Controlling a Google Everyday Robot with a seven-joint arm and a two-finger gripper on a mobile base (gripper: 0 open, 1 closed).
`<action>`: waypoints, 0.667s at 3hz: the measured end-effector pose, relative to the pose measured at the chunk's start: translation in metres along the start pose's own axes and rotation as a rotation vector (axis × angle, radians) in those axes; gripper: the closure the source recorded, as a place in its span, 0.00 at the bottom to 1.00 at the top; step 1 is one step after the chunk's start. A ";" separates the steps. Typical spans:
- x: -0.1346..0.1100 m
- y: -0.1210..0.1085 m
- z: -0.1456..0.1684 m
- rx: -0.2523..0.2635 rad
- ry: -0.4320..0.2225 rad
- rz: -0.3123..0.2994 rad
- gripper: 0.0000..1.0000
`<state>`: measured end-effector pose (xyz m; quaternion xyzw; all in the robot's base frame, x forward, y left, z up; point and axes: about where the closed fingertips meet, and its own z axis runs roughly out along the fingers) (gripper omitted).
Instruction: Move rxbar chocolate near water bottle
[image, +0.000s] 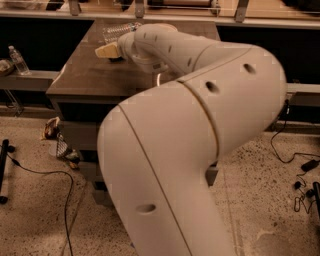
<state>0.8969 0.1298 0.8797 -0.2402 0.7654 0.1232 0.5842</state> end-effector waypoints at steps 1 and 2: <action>-0.001 -0.040 -0.097 -0.035 0.001 0.078 0.00; 0.000 -0.074 -0.166 -0.010 0.001 0.102 0.00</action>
Offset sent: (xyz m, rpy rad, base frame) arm -0.1541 -0.2179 0.0856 0.0980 0.0664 -0.0653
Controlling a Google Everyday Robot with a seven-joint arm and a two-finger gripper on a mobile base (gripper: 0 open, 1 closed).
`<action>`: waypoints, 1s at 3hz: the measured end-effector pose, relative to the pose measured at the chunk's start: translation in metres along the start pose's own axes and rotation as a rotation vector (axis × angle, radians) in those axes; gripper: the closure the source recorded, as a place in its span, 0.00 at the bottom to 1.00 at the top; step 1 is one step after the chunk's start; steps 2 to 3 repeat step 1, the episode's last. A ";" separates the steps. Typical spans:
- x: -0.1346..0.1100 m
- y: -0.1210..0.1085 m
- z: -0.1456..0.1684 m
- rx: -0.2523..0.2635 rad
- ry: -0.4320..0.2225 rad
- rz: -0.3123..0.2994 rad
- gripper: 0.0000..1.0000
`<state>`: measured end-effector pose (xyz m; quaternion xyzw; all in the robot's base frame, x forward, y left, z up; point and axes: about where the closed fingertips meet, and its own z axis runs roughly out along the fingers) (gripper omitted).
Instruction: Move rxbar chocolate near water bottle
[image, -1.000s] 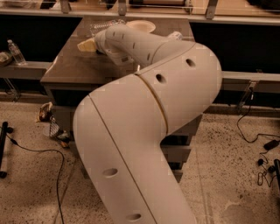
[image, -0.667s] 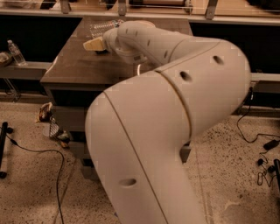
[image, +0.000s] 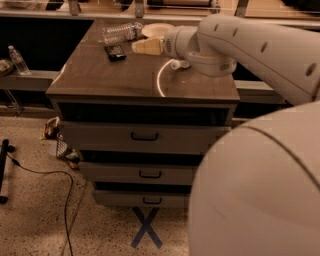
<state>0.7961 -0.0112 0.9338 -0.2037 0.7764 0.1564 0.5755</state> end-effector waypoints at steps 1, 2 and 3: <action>-0.003 -0.001 -0.009 0.001 -0.006 0.002 0.00; -0.003 -0.001 -0.009 0.001 -0.006 0.002 0.00; -0.003 -0.001 -0.009 0.001 -0.006 0.002 0.00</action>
Offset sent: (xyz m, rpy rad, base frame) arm 0.0000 0.0000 0.0000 0.0000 0.0000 0.0000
